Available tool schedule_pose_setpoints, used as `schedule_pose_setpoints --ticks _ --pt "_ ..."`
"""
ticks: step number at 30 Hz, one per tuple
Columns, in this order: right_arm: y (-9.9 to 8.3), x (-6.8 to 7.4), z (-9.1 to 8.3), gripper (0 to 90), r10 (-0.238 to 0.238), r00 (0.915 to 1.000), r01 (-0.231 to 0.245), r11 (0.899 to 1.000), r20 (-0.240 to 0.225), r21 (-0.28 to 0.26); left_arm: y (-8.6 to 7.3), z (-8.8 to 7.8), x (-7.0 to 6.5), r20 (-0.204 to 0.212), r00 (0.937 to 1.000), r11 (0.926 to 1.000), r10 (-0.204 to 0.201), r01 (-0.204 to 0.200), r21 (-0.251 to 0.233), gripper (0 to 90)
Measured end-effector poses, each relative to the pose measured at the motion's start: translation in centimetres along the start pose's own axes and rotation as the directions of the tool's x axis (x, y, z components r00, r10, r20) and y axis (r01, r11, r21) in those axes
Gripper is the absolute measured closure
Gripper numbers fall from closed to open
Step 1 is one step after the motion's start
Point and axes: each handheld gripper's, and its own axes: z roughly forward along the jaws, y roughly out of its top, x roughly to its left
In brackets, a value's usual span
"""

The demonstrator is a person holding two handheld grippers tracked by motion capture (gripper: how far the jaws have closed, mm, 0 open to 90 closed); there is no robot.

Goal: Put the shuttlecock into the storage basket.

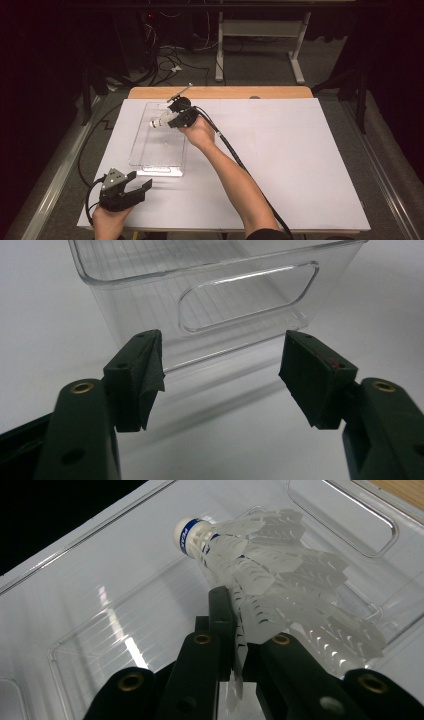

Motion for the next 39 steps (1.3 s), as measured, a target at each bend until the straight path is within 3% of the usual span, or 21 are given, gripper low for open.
schedule_pose_setpoints --ticks 10,24,39 --pt "0.4 0.6 1.1 89.3 -0.012 0.9999 0.012 1.000 0.006 0.017 0.0 0.0 0.0 0.003 1.0000 1.0000 0.000 0.000 0.000 34.4" --pt "0.4 0.8 2.1 89.1 0.009 0.9995 -0.010 0.999 0.029 0.036 0.0 0.0 0.0 0.005 1.0000 1.0000 0.001 -0.001 0.000 34.4" --pt "0.8 1.3 3.1 88.5 -0.031 0.9973 0.027 0.998 0.067 0.059 0.0 0.0 0.0 0.008 1.0000 1.0000 0.005 -0.005 0.002 34.4"
